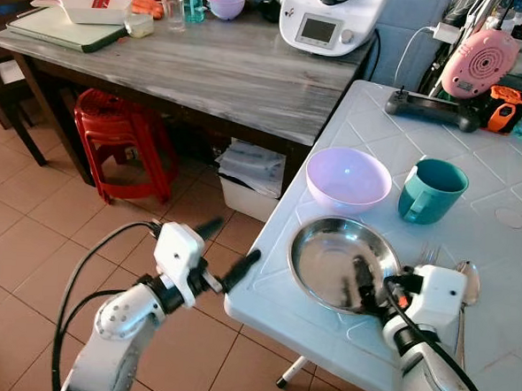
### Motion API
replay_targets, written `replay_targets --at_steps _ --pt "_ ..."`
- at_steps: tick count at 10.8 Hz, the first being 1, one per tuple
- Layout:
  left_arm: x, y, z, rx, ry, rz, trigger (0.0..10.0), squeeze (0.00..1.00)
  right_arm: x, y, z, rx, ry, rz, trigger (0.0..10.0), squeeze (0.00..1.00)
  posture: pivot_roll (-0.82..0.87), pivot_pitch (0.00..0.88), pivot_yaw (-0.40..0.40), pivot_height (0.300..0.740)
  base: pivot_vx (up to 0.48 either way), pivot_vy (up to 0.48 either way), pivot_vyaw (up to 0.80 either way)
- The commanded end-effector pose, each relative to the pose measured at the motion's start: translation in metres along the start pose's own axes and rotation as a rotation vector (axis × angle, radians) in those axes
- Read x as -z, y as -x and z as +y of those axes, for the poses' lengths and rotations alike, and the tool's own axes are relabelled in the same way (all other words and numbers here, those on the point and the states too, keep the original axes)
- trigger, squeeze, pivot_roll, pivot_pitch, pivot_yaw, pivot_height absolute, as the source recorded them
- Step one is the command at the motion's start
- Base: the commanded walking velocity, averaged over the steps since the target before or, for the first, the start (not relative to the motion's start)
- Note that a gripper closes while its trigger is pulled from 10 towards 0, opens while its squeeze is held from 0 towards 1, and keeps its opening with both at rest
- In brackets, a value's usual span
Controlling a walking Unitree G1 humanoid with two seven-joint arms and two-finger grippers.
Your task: Setting the table
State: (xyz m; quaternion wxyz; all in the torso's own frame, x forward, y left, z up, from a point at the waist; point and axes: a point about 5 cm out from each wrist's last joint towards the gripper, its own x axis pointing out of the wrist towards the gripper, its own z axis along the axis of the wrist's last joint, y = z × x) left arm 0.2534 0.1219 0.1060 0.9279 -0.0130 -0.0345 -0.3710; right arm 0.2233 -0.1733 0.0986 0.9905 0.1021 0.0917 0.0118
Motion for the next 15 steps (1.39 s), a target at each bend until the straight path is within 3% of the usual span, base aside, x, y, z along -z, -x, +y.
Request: replay_targets --at_steps 1,4,5,6,11,15 --pt "0.0 0.0 0.0 0.02 -0.02 -0.003 10.0 0.0 0.004 0.0 0.001 -0.017 -0.006 0.032 10.0 0.0 -0.02 0.077 0.006 0.74 0.0 0.0 0.0" --pt "0.0 -0.007 0.001 0.07 -0.053 -0.012 10.0 0.0 0.012 -0.003 0.004 -0.065 -0.005 0.106 10.0 0.0 -0.01 0.075 0.003 0.74 0.0 0.0 0.0" --pt "0.0 -0.008 0.002 0.096 -0.074 -0.011 10.0 0.0 0.012 -0.004 0.006 -0.082 -0.005 0.11 4.0 0.0 -0.01 0.072 0.002 0.74 0.0 0.0 0.0" --pt "0.003 -0.008 -0.001 0.122 -0.066 -0.004 10.0 0.0 0.013 -0.004 0.007 -0.082 -0.013 0.117 0.0 0.0 -0.01 0.072 0.008 0.74 0.0 0.0 0.0" --pt "0.009 -0.004 -0.002 0.152 -0.056 -0.004 10.0 0.0 0.018 -0.002 0.008 -0.09 -0.056 0.157 0.0 0.0 -0.01 0.077 0.008 0.74 0.0 0.0 0.0" --pt "0.013 0.01 0.001 0.235 -0.101 0.022 10.0 0.0 0.02 -0.002 0.006 -0.061 -0.1 0.177 0.0 0.0 -0.01 0.082 0.006 0.74 0.0 0.0 0.0"
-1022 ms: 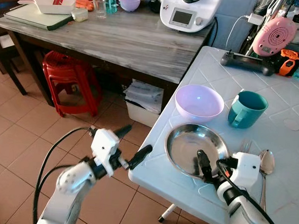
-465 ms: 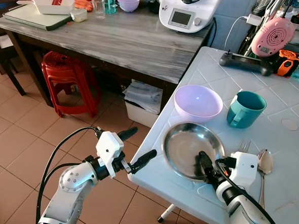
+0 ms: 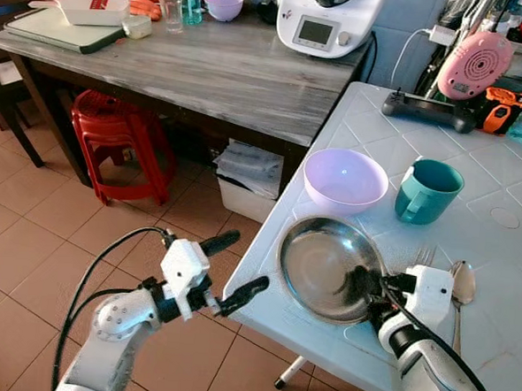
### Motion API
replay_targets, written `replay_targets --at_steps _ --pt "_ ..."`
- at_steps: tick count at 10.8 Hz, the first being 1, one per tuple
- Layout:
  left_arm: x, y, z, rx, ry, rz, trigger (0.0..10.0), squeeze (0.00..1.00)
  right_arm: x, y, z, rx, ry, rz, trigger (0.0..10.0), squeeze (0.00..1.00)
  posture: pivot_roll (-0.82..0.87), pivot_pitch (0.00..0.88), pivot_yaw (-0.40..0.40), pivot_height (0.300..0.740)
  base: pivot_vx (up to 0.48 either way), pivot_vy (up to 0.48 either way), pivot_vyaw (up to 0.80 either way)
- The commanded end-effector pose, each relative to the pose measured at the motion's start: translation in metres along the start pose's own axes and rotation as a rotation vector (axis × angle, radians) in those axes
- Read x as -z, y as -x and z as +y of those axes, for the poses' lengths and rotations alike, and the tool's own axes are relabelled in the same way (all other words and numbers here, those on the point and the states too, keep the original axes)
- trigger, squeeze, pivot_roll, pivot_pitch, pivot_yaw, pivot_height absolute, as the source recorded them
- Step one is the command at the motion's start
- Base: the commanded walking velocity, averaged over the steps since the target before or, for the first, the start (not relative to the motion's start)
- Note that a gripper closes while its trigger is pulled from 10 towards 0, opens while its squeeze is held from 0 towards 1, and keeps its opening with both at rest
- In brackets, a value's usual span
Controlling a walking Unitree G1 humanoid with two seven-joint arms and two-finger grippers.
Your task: Setting the table
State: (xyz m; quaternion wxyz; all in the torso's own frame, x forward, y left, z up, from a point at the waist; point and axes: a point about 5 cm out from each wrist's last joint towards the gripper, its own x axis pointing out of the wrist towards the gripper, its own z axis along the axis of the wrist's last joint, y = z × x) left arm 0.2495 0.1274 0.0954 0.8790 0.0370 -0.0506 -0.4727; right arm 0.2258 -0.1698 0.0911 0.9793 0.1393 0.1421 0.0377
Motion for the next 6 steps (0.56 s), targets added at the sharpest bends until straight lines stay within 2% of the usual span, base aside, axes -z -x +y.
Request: replay_targets --at_steps 1,5,6 --pt "0.003 0.003 0.001 0.005 -0.006 0.017 10.0 0.0 0.013 0.001 0.004 -0.009 -0.035 0.072 0.0 0.0 -0.01 0.088 0.01 0.74 0.0 0.0 0.0" --pt "0.002 -0.002 0.006 -0.04 -0.006 -0.007 10.0 0.0 0.013 0.0 0.002 0.023 -0.036 0.083 0.0 0.0 -0.02 0.087 0.01 0.74 0.0 0.0 0.0" --pt "0.001 -0.004 0.012 -0.091 0.0 -0.019 10.0 0.0 0.01 -0.001 0.0 0.042 -0.047 0.077 0.0 0.0 -0.02 0.087 0.01 0.74 0.0 0.0 0.0"
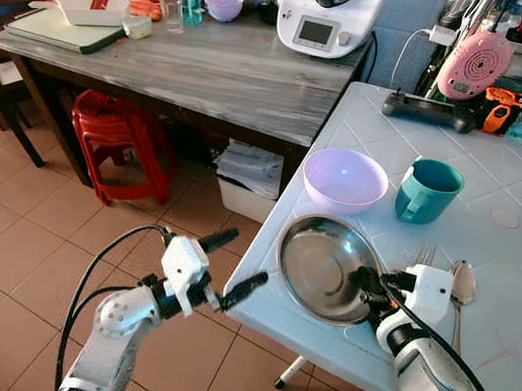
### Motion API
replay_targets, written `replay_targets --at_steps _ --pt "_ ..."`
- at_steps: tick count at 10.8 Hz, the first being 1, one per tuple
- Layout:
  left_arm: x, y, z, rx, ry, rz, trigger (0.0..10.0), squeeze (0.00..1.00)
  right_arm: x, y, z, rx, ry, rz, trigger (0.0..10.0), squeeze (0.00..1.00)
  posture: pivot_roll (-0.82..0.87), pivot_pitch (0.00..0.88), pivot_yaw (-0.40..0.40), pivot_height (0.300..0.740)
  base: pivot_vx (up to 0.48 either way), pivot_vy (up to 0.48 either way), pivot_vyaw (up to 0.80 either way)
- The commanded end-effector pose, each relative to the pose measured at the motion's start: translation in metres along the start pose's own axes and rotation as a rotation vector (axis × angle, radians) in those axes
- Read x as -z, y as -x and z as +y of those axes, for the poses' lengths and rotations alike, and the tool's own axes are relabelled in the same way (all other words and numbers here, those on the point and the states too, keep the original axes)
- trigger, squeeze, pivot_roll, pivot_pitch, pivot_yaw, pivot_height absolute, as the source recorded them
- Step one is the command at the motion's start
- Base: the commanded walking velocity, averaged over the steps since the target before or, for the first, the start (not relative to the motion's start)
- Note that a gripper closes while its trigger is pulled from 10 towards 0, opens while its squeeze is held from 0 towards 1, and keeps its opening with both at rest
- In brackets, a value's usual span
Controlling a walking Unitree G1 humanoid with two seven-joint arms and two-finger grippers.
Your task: Setting the table
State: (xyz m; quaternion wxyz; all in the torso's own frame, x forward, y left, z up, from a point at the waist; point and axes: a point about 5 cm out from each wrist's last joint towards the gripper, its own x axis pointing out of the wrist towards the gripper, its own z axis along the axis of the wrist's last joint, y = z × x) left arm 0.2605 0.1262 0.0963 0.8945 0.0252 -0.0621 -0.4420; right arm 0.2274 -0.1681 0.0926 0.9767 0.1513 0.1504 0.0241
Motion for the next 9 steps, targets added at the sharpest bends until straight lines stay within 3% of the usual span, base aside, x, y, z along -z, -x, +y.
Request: replay_targets --at_steps 1,4,5,7,9 --pt "-0.001 0.002 0.009 -0.062 -0.01 0.001 10.0 0.0 0.009 -0.001 -0.002 0.024 -0.029 0.055 0.0 0.0 -0.02 0.088 0.011 0.74 0.0 0.0 0.0" --pt "-0.002 0.0 0.044 -0.41 0.04 0.005 10.0 0.0 -0.005 -0.005 0.001 0.038 -0.051 0.002 0.0 0.0 -0.03 0.086 0.014 0.74 0.0 0.0 0.0" --pt "-0.001 0.002 0.046 -0.45 0.045 0.003 10.0 0.0 -0.006 -0.004 0.002 0.039 -0.057 -0.009 9.5 0.0 -0.03 0.083 0.012 0.74 0.0 0.0 0.0" --pt "0.006 0.004 0.044 -0.487 0.134 0.029 10.0 0.0 -0.01 -0.005 0.003 0.03 -0.051 -0.029 10.0 0.0 -0.02 0.078 0.011 0.74 0.0 0.0 0.0" --pt "0.007 0.003 0.04 -0.488 0.131 0.036 10.0 0.0 -0.01 -0.008 0.005 0.022 -0.033 -0.025 10.0 0.0 -0.02 0.073 0.009 0.74 0.0 0.0 -0.27"
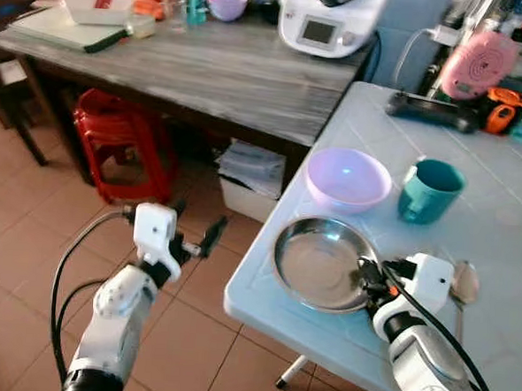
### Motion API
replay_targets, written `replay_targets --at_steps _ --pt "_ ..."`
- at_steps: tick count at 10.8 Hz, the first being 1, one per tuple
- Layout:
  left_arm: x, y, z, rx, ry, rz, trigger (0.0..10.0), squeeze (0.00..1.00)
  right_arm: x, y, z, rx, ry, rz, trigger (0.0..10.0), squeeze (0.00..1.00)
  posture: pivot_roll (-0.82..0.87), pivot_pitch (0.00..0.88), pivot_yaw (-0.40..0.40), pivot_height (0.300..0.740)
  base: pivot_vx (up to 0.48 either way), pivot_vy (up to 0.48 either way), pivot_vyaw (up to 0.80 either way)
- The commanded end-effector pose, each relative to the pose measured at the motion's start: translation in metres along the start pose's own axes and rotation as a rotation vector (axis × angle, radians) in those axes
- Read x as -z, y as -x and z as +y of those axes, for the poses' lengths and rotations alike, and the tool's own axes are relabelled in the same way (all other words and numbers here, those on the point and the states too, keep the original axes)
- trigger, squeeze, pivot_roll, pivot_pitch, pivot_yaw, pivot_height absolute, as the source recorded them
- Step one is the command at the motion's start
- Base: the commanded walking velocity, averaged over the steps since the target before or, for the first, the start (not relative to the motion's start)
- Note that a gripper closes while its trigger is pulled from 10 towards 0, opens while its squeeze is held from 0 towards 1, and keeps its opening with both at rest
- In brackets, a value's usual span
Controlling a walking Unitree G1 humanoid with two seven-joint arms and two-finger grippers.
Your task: Setting the table
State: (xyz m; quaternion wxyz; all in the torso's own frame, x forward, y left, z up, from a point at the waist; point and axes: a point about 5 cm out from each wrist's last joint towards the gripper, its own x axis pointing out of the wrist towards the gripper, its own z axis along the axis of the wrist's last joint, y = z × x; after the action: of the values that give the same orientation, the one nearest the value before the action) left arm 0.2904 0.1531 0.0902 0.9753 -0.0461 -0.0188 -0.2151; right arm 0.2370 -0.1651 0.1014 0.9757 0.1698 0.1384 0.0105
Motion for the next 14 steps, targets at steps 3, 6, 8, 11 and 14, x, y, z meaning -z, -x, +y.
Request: replay_targets --at_steps 3,6,8,11,14 --pt "-0.0032 -0.0034 -0.0008 0.008 -0.015 0.004 10.0 0.0 0.0007 -0.0015 -0.0007 0.0 0.013 0.003 10.0 0.0 -0.02 0.07 0.01 0.74 0.0 0.306 -0.52" --pt "-0.0034 -0.0044 -0.0029 0.009 -0.015 0.002 10.0 0.0 0.0015 -0.0011 -0.0008 0.001 0.014 0.003 10.0 0.0 -0.02 0.067 0.013 0.74 0.0 0.361 0.0" --pt "-0.0022 -0.0046 -0.005 0.005 -0.012 0.003 10.0 0.0 0.0019 -0.0012 -0.0008 0.002 0.014 0.003 10.0 0.0 -0.02 0.07 0.012 0.74 0.0 0.373 0.0" --pt "-0.0009 -0.0047 -0.0062 0.004 -0.012 0.005 10.0 0.0 0.0013 -0.0011 -0.0022 0.013 0.006 -0.006 10.0 0.0 -0.03 0.074 0.013 0.74 0.0 0.381 0.0" --pt "-0.0012 -0.0074 -0.008 0.008 -0.013 0.002 10.0 0.0 -0.0004 -0.0002 -0.0034 0.028 0.004 -0.022 10.0 0.0 -0.03 0.074 0.013 0.74 0.0 0.393 -0.17"
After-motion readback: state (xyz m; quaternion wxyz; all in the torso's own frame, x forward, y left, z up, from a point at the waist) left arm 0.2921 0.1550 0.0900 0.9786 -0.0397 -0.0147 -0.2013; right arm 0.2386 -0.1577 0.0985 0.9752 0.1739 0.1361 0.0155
